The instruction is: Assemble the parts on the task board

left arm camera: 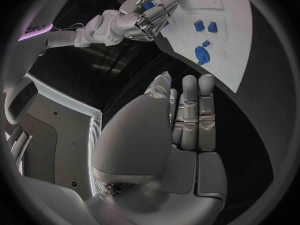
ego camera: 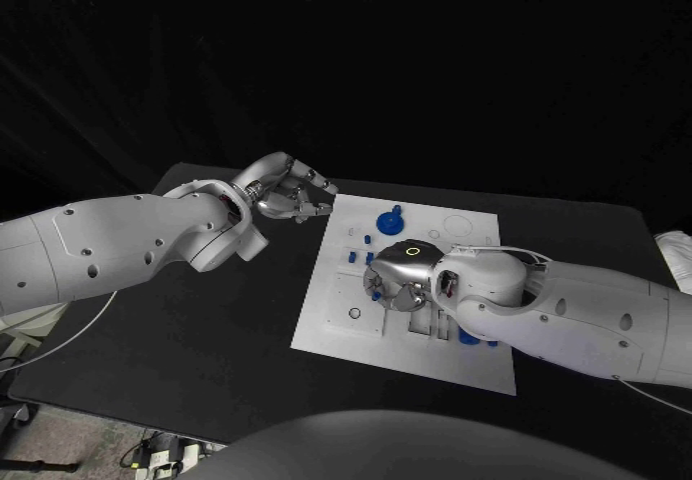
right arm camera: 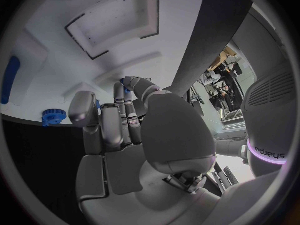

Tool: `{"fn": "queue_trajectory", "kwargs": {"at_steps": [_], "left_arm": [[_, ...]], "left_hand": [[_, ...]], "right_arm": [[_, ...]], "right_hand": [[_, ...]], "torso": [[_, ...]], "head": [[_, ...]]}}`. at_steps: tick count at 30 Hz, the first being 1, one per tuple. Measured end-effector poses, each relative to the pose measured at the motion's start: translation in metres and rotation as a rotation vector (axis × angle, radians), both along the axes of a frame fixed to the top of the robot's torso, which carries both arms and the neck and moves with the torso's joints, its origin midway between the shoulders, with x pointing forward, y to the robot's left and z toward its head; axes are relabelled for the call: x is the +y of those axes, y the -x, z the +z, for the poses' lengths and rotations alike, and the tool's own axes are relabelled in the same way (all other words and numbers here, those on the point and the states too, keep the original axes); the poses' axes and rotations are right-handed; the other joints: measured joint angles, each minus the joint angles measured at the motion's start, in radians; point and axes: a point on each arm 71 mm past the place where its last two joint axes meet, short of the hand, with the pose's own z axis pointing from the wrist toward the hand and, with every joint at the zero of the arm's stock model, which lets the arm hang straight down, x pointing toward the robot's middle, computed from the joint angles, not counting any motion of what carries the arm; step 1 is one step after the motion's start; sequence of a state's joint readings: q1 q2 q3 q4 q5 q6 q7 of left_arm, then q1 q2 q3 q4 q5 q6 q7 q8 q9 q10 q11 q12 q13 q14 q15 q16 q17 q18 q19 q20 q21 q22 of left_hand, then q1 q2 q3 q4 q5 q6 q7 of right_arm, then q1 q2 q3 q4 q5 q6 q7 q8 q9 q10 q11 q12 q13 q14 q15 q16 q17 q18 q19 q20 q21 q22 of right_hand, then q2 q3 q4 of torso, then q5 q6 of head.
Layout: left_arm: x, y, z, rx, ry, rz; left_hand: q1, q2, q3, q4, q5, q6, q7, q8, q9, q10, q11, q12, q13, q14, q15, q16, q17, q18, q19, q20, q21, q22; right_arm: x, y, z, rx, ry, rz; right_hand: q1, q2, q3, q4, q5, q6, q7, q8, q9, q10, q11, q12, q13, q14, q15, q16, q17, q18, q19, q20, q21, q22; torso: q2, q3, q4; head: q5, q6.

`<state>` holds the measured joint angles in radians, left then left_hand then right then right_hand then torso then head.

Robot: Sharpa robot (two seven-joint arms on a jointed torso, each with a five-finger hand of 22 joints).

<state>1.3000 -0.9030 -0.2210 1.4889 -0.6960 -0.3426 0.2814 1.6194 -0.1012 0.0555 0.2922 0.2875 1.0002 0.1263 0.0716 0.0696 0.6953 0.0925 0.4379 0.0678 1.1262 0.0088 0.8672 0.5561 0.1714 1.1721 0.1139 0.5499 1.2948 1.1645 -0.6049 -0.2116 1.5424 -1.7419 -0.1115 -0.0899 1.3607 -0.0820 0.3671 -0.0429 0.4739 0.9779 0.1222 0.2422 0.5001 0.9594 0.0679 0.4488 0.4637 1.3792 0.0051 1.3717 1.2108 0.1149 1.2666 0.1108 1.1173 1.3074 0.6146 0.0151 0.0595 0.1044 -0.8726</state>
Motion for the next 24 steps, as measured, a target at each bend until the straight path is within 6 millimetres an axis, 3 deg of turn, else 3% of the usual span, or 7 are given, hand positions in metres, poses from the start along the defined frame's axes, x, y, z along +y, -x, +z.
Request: {"fn": "queue_trajectory", "kwargs": {"at_steps": [11, 14, 18, 24], "left_arm": [[0.0000, -0.0008, -0.0012, 0.013, -0.006, 0.002], [-0.0001, -0.0009, -0.0015, 0.016, -0.007, 0.002], [-0.0001, -0.0010, -0.0018, 0.020, -0.009, 0.002], [-0.0001, -0.0012, -0.0023, 0.024, -0.011, 0.003]], "left_hand": [[0.000, 0.000, 0.000, 0.000, 0.000, 0.000, 0.000, 0.000, 0.000, 0.000, 0.000, 0.001, 0.000, 0.000, 0.000, 0.000, -0.002, 0.000, 0.000, 0.000, 0.000, 0.001], [0.000, 0.000, 0.000, 0.000, 0.000, 0.000, 0.000, 0.000, 0.000, 0.004, 0.004, 0.004, 0.000, 0.000, 0.000, 0.000, -0.003, 0.000, 0.000, 0.000, 0.000, 0.001], [0.000, 0.000, 0.000, 0.000, 0.000, 0.000, 0.000, 0.000, 0.000, 0.004, 0.004, 0.004, 0.000, 0.000, 0.000, 0.000, -0.003, 0.000, 0.000, 0.000, -0.005, 0.001], [0.000, 0.000, 0.000, 0.000, 0.000, 0.000, 0.000, 0.000, 0.000, 0.004, 0.004, 0.004, 0.000, 0.000, 0.000, 0.000, -0.003, 0.000, 0.000, 0.000, -0.006, 0.001]], "right_arm": [[-0.0020, -0.0006, -0.0017, 0.009, 0.000, -0.009], [-0.0024, -0.0006, -0.0021, 0.011, 0.002, -0.011], [-0.0037, -0.0004, -0.0041, 0.018, 0.014, -0.019], [-0.0038, -0.0007, -0.0036, 0.020, 0.019, -0.026]], "right_hand": [[0.000, 0.000, 0.000, 0.000, -0.005, -0.001, 0.000, -0.007, 0.000, 0.000, 0.000, -0.004, -0.001, 0.000, 0.000, 0.000, -0.003, 0.000, 0.000, 0.000, 0.000, 0.000], [-0.008, -0.008, 0.003, 0.003, -0.056, -0.051, 0.004, -0.044, -0.017, -0.021, 0.013, -0.028, -0.010, -0.005, 0.005, 0.000, -0.013, 0.000, -0.004, 0.004, -0.013, 0.000], [-0.025, -0.025, 0.001, 0.013, -0.142, -0.168, -0.027, -0.125, -0.061, -0.094, 0.033, -0.064, -0.020, -0.030, 0.015, -0.020, -0.043, 0.000, -0.032, 0.014, -0.056, 0.000], [-0.028, -0.028, -0.005, 0.019, -0.164, -0.213, -0.051, -0.162, -0.091, -0.156, 0.048, -0.075, -0.015, -0.043, 0.021, -0.025, -0.061, 0.000, -0.047, 0.022, -0.084, 0.000]], "torso": [[0.000, 0.0006, 0.0010], [0.000, 0.0007, 0.0012], [0.000, 0.0007, 0.0012], [0.000, 0.0008, 0.0014]], "head": [[-0.002, 0.000], [-0.002, 0.000], [-0.003, 0.000], [-0.002, 0.000]]}}
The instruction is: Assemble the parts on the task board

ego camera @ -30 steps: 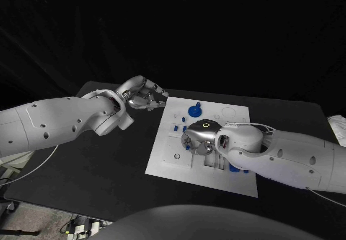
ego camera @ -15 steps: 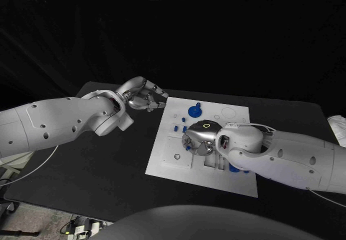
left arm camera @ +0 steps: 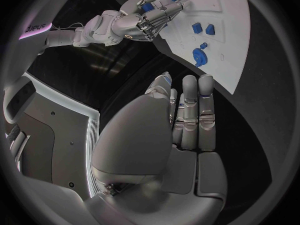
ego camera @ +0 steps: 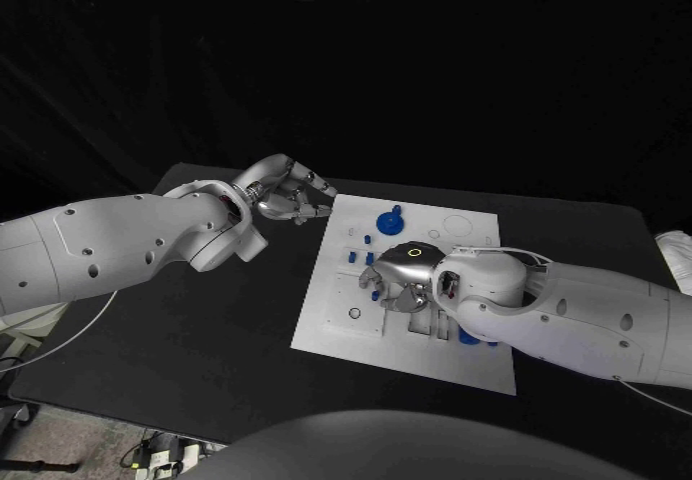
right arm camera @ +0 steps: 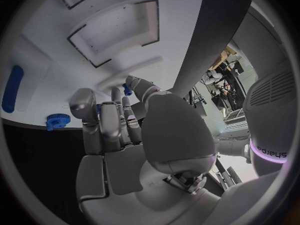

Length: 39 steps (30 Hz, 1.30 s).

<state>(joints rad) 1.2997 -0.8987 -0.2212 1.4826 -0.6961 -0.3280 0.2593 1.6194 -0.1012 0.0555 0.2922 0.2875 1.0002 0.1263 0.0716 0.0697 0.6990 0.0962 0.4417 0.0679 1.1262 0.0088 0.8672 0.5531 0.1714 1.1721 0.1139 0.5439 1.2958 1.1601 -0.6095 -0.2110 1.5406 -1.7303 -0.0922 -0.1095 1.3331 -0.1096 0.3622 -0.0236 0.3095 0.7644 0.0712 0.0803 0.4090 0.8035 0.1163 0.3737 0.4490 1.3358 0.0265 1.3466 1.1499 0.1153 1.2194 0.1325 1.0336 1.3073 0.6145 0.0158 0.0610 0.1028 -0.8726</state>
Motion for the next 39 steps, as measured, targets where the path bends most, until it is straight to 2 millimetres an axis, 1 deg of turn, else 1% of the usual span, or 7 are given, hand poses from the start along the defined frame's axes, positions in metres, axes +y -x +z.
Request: {"fn": "queue_trajectory", "kwargs": {"at_steps": [9, 14, 20, 25, 28, 33, 39], "left_arm": [[-0.001, 0.000, -0.001, 0.006, -0.001, -0.002], [-0.001, 0.000, -0.001, 0.007, -0.002, -0.003], [-0.001, 0.001, -0.001, 0.007, 0.000, -0.005], [0.000, 0.002, -0.001, 0.008, 0.001, -0.004], [0.001, 0.003, -0.001, 0.007, 0.002, -0.005], [0.000, 0.003, 0.000, 0.007, 0.003, -0.007], [-0.001, 0.004, -0.001, 0.008, 0.004, -0.010]], "left_hand": [[0.000, 0.000, 0.000, 0.000, 0.000, 0.000, 0.000, 0.000, 0.000, 0.000, 0.000, 0.000, 0.000, 0.000, 0.000, 0.000, -0.001, 0.000, 0.000, 0.000, 0.000, 0.000], [0.000, 0.000, 0.000, 0.000, 0.000, 0.000, 0.000, 0.000, 0.000, 0.000, 0.000, 0.000, 0.000, 0.000, 0.000, 0.000, -0.002, 0.000, 0.000, 0.000, -0.007, 0.000], [0.000, 0.000, 0.000, 0.000, 0.000, 0.000, 0.000, 0.000, 0.000, 0.000, 0.000, 0.000, 0.000, 0.000, 0.000, 0.000, -0.003, 0.000, 0.000, 0.000, -0.007, 0.000], [0.000, 0.000, 0.000, 0.000, 0.000, 0.000, 0.000, 0.000, 0.000, 0.000, 0.000, 0.000, 0.000, 0.000, 0.000, 0.000, -0.003, 0.000, 0.000, 0.000, -0.007, 0.000], [0.000, 0.000, 0.000, 0.000, 0.000, 0.000, 0.000, 0.000, 0.000, 0.000, 0.000, 0.000, 0.000, 0.000, 0.000, 0.000, -0.004, 0.000, 0.000, 0.000, -0.007, 0.000], [0.000, 0.000, 0.000, 0.000, 0.000, 0.000, 0.000, 0.000, 0.000, 0.000, 0.000, 0.000, 0.000, 0.000, 0.000, 0.000, -0.004, 0.000, 0.000, 0.000, -0.007, 0.000], [0.000, 0.000, 0.000, 0.000, 0.000, 0.000, 0.000, 0.000, 0.000, 0.000, 0.000, 0.000, 0.000, 0.000, 0.000, 0.000, -0.005, 0.000, 0.000, 0.000, -0.007, 0.000]], "right_arm": [[-0.004, -0.001, 0.000, -0.005, -0.008, -0.012], [-0.018, 0.000, 0.002, -0.025, -0.041, -0.034], [-0.049, -0.001, 0.028, -0.083, -0.134, -0.070], [-0.082, -0.008, 0.062, -0.133, -0.201, -0.127], [-0.106, -0.015, 0.077, -0.158, -0.226, -0.183], [-0.131, -0.021, 0.080, -0.163, -0.239, -0.247], [-0.154, -0.026, 0.064, -0.137, -0.223, -0.319]], "right_hand": [[0.000, 0.000, -0.023, 0.006, -0.027, -0.074, -0.034, -0.012, -0.039, -0.043, 0.004, 0.015, 0.021, -0.007, 0.000, 0.000, -0.007, 0.000, -0.003, 0.003, -0.015, 0.001], [0.000, 0.000, -0.037, 0.014, -0.044, -0.073, -0.033, -0.012, -0.046, -0.044, 0.005, 0.033, 0.032, -0.007, 0.000, 0.000, -0.007, 0.000, -0.003, 0.003, -0.015, 0.001], [0.000, 0.000, -0.050, 0.028, -0.044, -0.043, -0.016, 0.004, -0.052, -0.044, 0.005, 0.060, 0.043, -0.002, 0.004, 0.012, 0.008, 0.000, 0.008, 0.003, -0.005, 0.001], [-0.007, 0.007, -0.059, 0.041, -0.054, -0.008, 0.003, 0.016, -0.058, -0.026, -0.002, 0.079, 0.047, 0.006, 0.005, 0.018, 0.014, 0.000, 0.017, 0.005, 0.006, 0.001], [-0.011, 0.011, -0.065, 0.051, -0.073, 0.000, 0.004, 0.016, -0.061, -0.022, -0.006, 0.085, 0.047, 0.006, 0.005, 0.018, 0.009, 0.000, 0.017, 0.005, 0.006, 0.001], [-0.016, 0.016, -0.080, 0.071, -0.121, 0.006, 0.010, 0.016, -0.072, -0.030, -0.003, 0.090, 0.047, 0.006, 0.005, 0.024, 0.017, 0.000, 0.028, 0.005, 0.018, 0.001], [-0.026, 0.014, -0.102, 0.093, -0.153, 0.011, 0.015, 0.016, -0.083, -0.057, 0.000, 0.099, 0.049, 0.017, 0.002, 0.038, 0.032, 0.000, 0.039, 0.005, 0.030, 0.000]], "torso": [[0.000, 0.0006, 0.0006], [0.000, 0.0006, 0.0018], [0.000, 0.0006, 0.0017], [0.000, -0.0002, -0.0039], [0.000, -0.0012, -0.0075], [-0.001, -0.0030, -0.0134], [0.001, -0.0012, -0.0214]], "head": [[-0.001, 0.000], [-0.003, 0.000], [-0.008, 0.000], [-0.012, 0.000], [-0.021, 0.000], [-0.030, 0.000], [-0.029, 0.000]]}}
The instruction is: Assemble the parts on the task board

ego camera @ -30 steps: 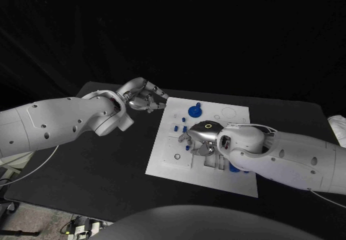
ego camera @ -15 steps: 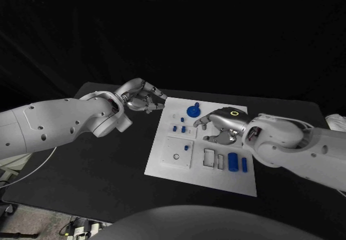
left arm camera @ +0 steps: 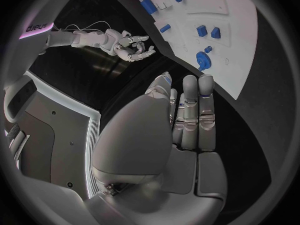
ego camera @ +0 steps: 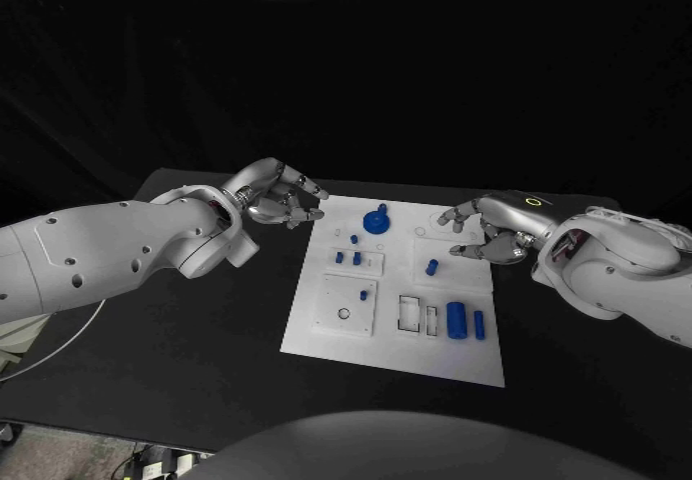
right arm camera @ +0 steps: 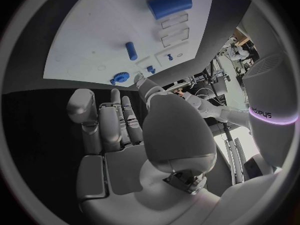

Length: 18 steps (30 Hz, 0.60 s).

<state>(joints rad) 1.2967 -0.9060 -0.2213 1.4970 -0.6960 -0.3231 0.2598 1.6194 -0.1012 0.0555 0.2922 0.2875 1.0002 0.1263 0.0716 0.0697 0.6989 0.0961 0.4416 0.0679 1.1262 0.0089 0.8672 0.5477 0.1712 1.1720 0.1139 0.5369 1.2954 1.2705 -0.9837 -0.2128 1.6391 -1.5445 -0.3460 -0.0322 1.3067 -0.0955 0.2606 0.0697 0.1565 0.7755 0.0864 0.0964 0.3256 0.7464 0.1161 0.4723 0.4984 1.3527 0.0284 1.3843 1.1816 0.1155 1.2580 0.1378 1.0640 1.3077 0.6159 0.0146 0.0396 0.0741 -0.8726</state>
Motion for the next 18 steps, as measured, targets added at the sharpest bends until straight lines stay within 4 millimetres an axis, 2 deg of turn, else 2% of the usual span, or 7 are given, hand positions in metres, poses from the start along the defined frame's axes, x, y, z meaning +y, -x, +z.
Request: {"fn": "queue_trajectory", "kwargs": {"at_steps": [4, 7, 11, 14, 18], "left_arm": [[0.000, 0.000, -0.001, 0.002, 0.000, -0.001], [0.000, 0.001, -0.001, 0.003, 0.001, -0.001], [0.000, 0.001, -0.002, 0.004, 0.001, -0.002], [0.000, 0.001, -0.002, 0.004, 0.001, -0.001], [0.001, 0.002, -0.002, 0.004, 0.001, -0.001]], "left_hand": [[0.000, 0.000, 0.000, 0.000, 0.000, 0.000, 0.000, 0.000, 0.001, 0.000, 0.000, 0.004, 0.000, 0.000, 0.000, 0.000, -0.001, 0.000, 0.000, 0.000, 0.000, 0.002], [0.001, 0.001, 0.000, 0.000, 0.000, 0.000, 0.000, 0.000, 0.001, 0.000, 0.000, 0.004, 0.000, 0.000, 0.000, 0.004, -0.002, 0.000, 0.000, 0.000, 0.000, 0.002], [0.004, 0.004, 0.003, -0.003, 0.000, 0.000, 0.000, 0.000, 0.001, 0.000, 0.000, 0.004, 0.000, 0.000, 0.000, 0.004, -0.002, 0.000, 0.000, 0.000, 0.000, 0.003], [0.004, 0.004, 0.003, -0.003, 0.000, 0.000, 0.000, 0.000, 0.001, 0.000, 0.000, 0.004, 0.000, 0.000, 0.000, 0.004, -0.002, 0.000, 0.000, 0.000, 0.000, 0.003], [0.004, 0.004, 0.003, -0.003, 0.000, 0.000, 0.000, 0.000, 0.001, 0.000, 0.000, 0.004, 0.000, 0.000, 0.000, 0.004, -0.003, 0.000, 0.000, 0.000, 0.000, 0.003]], "right_arm": [[-0.003, -0.002, -0.015, 0.032, 0.002, -0.020], [-0.003, -0.004, -0.025, 0.053, 0.001, -0.029], [0.000, -0.006, -0.041, 0.085, -0.001, -0.038], [0.001, -0.007, -0.050, 0.106, -0.003, -0.041], [0.003, -0.007, -0.057, 0.124, -0.006, -0.044]], "right_hand": [[-0.027, 0.004, -0.030, 0.030, -0.041, 0.009, 0.009, 0.000, -0.007, 0.000, 0.000, 0.021, 0.008, 0.009, 0.002, 0.011, 0.015, 0.000, 0.011, 0.003, 0.014, 0.000], [-0.033, 0.006, -0.041, 0.041, -0.050, 0.014, 0.017, 0.000, -0.010, 0.000, 0.000, 0.033, 0.013, 0.012, 0.005, 0.014, 0.017, 0.000, 0.011, 0.003, 0.016, 0.000], [-0.033, 0.006, -0.055, 0.044, -0.050, -0.002, 0.051, -0.004, -0.015, 0.015, -0.007, 0.050, 0.017, 0.016, 0.009, 0.017, 0.017, 0.000, 0.014, 0.007, 0.022, 0.000], [-0.033, 0.006, -0.063, 0.044, -0.026, 0.015, 0.068, 0.012, -0.005, 0.015, -0.007, 0.050, 0.017, 0.016, 0.009, 0.017, 0.007, 0.000, 0.014, 0.007, 0.013, 0.000], [-0.022, 0.015, -0.067, 0.040, 0.027, 0.026, 0.066, 0.034, 0.007, 0.008, 0.000, 0.058, 0.017, 0.016, 0.009, 0.017, 0.001, 0.000, 0.014, 0.007, 0.010, 0.000]], "torso": [[0.001, 0.0006, -0.0009], [0.001, 0.0009, -0.0001], [0.001, 0.0012, 0.0008], [0.001, 0.0012, 0.0013], [0.002, 0.0017, 0.0017]], "head": [[-0.001, 0.000], [-0.002, 0.000], [-0.003, 0.000], [-0.003, 0.000], [-0.001, 0.000]]}}
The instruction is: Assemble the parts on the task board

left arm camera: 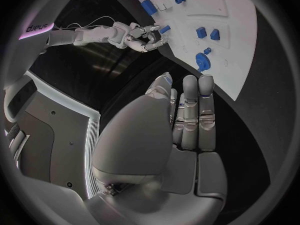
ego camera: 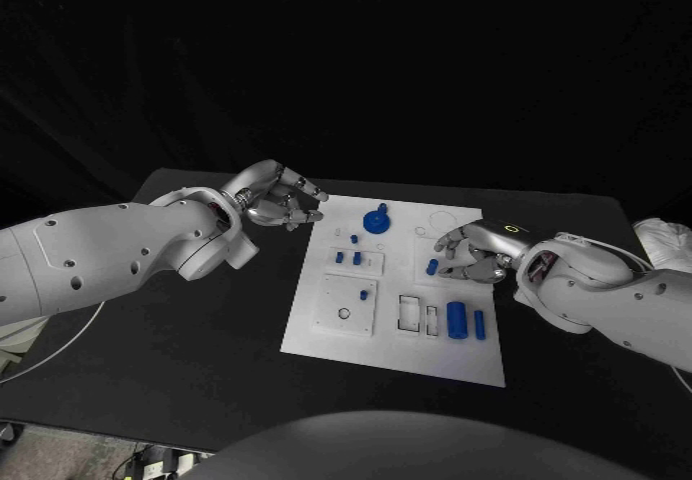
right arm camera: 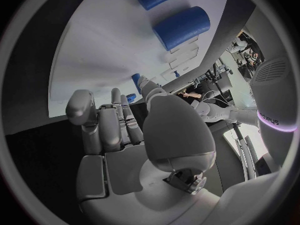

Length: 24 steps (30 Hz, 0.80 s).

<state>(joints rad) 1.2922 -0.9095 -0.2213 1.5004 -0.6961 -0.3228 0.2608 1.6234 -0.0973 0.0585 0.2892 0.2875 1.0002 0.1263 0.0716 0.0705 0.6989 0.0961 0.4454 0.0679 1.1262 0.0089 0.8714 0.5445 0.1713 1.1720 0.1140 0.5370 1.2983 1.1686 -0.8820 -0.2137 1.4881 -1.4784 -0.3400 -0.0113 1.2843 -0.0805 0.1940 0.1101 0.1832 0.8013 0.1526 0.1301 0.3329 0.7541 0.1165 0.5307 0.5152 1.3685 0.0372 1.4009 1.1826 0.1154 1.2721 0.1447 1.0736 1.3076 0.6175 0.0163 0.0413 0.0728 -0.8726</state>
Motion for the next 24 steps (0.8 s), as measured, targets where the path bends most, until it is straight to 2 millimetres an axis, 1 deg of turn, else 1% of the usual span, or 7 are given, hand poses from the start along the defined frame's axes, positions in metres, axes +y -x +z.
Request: {"fn": "queue_trajectory", "kwargs": {"at_steps": [7, 12, 14, 16, 20, 22, 24], "left_arm": [[0.002, 0.000, 0.000, 0.000, -0.001, 0.003], [0.001, 0.000, 0.000, 0.001, -0.001, 0.003], [0.001, 0.000, 0.000, 0.001, -0.001, 0.003], [0.001, 0.000, 0.000, 0.002, -0.002, 0.002], [0.001, 0.000, 0.000, 0.003, -0.002, 0.002], [0.001, 0.000, -0.001, 0.004, -0.002, 0.002], [0.001, 0.000, -0.001, 0.005, -0.003, 0.001]], "left_hand": [[0.000, 0.000, 0.000, 0.000, 0.000, 0.000, 0.000, 0.000, 0.000, 0.000, 0.000, 0.000, 0.000, 0.000, 0.000, 0.000, 0.000, 0.000, 0.000, 0.000, 0.000, 0.000], [0.000, 0.000, 0.000, 0.000, 0.000, 0.000, 0.000, 0.000, 0.000, 0.000, 0.000, 0.000, 0.000, 0.000, 0.000, 0.000, -0.001, 0.000, 0.000, 0.000, -0.005, 0.000], [0.004, 0.004, 0.003, 0.003, 0.000, 0.000, 0.000, 0.000, 0.000, 0.000, 0.000, 0.000, 0.000, 0.000, 0.000, 0.000, -0.001, 0.000, 0.000, 0.000, -0.005, 0.000], [0.004, 0.004, 0.003, 0.003, 0.000, 0.000, 0.000, 0.000, 0.000, 0.000, 0.000, 0.000, 0.000, 0.000, 0.000, 0.000, -0.002, 0.000, 0.000, 0.000, -0.005, 0.000], [0.004, 0.004, 0.003, 0.003, 0.000, 0.000, 0.000, 0.000, 0.000, 0.000, 0.000, 0.004, 0.000, 0.000, 0.000, 0.000, -0.003, 0.000, 0.000, 0.000, -0.005, 0.001], [0.004, 0.004, 0.003, 0.003, 0.000, 0.000, 0.000, 0.000, 0.000, 0.000, 0.000, 0.004, 0.000, 0.000, 0.000, 0.000, -0.004, 0.000, 0.000, 0.000, -0.005, 0.001], [0.005, 0.005, 0.006, 0.000, 0.000, 0.001, 0.001, 0.000, 0.000, 0.005, 0.005, 0.006, 0.000, 0.000, 0.000, 0.000, -0.005, 0.000, 0.000, 0.000, -0.005, 0.001]], "right_arm": [[0.005, -0.001, -0.003, 0.015, -0.010, 0.007], [0.011, -0.001, -0.005, 0.026, -0.016, 0.019], [0.013, -0.002, -0.005, 0.030, -0.018, 0.024], [0.016, -0.002, -0.006, 0.034, -0.020, 0.029], [0.019, -0.003, -0.008, 0.043, -0.022, 0.034], [0.020, -0.004, -0.010, 0.048, -0.022, 0.036], [0.021, -0.003, -0.013, 0.054, -0.022, 0.037]], "right_hand": [[0.030, -0.004, 0.006, -0.014, 0.127, 0.018, -0.011, 0.041, 0.028, 0.008, -0.008, 0.038, 0.018, -0.006, -0.006, 0.000, -0.008, 0.000, -0.001, -0.001, -0.004, 0.000], [0.043, -0.007, 0.029, -0.025, 0.228, 0.024, -0.017, 0.069, 0.046, 0.024, -0.024, 0.079, 0.044, -0.009, -0.009, 0.000, -0.010, 0.000, -0.006, -0.006, -0.004, 0.000], [0.043, -0.007, 0.033, -0.028, 0.243, 0.024, -0.017, 0.071, 0.050, 0.027, -0.027, 0.089, 0.051, -0.009, -0.009, 0.000, -0.011, 0.000, -0.006, -0.006, -0.004, 0.000], [0.052, -0.008, 0.040, -0.028, 0.247, 0.024, -0.017, 0.075, 0.053, 0.030, -0.024, 0.093, 0.055, -0.013, -0.012, 0.000, -0.013, 0.000, -0.006, -0.006, -0.004, 0.000], [0.054, -0.011, 0.047, -0.034, 0.250, 0.024, -0.017, 0.079, 0.056, 0.036, -0.029, 0.103, 0.060, -0.013, -0.013, 0.000, -0.014, 0.000, -0.009, -0.009, -0.004, 0.000], [0.060, -0.008, 0.054, -0.038, 0.255, 0.026, -0.018, 0.084, 0.059, 0.038, -0.031, 0.103, 0.062, -0.013, -0.013, 0.000, -0.014, 0.000, -0.009, -0.009, -0.004, 0.000], [0.071, -0.011, 0.066, -0.045, 0.277, 0.043, -0.017, 0.098, 0.066, 0.038, -0.031, 0.108, 0.065, -0.013, -0.013, 0.000, -0.015, 0.000, -0.009, -0.009, -0.004, 0.000]], "torso": [[-0.001, -0.0009, -0.0005], [-0.002, -0.0014, -0.0012], [-0.002, -0.0014, -0.0012], [-0.002, -0.0013, -0.0012], [-0.002, -0.0012, -0.0010], [-0.002, -0.0005, -0.0005], [-0.002, 0.0002, -0.0004]], "head": [[0.002, 0.000], [0.000, 0.000], [-0.001, 0.000], [-0.001, 0.000], [-0.002, 0.000], [-0.001, 0.000], [0.000, 0.000]]}}
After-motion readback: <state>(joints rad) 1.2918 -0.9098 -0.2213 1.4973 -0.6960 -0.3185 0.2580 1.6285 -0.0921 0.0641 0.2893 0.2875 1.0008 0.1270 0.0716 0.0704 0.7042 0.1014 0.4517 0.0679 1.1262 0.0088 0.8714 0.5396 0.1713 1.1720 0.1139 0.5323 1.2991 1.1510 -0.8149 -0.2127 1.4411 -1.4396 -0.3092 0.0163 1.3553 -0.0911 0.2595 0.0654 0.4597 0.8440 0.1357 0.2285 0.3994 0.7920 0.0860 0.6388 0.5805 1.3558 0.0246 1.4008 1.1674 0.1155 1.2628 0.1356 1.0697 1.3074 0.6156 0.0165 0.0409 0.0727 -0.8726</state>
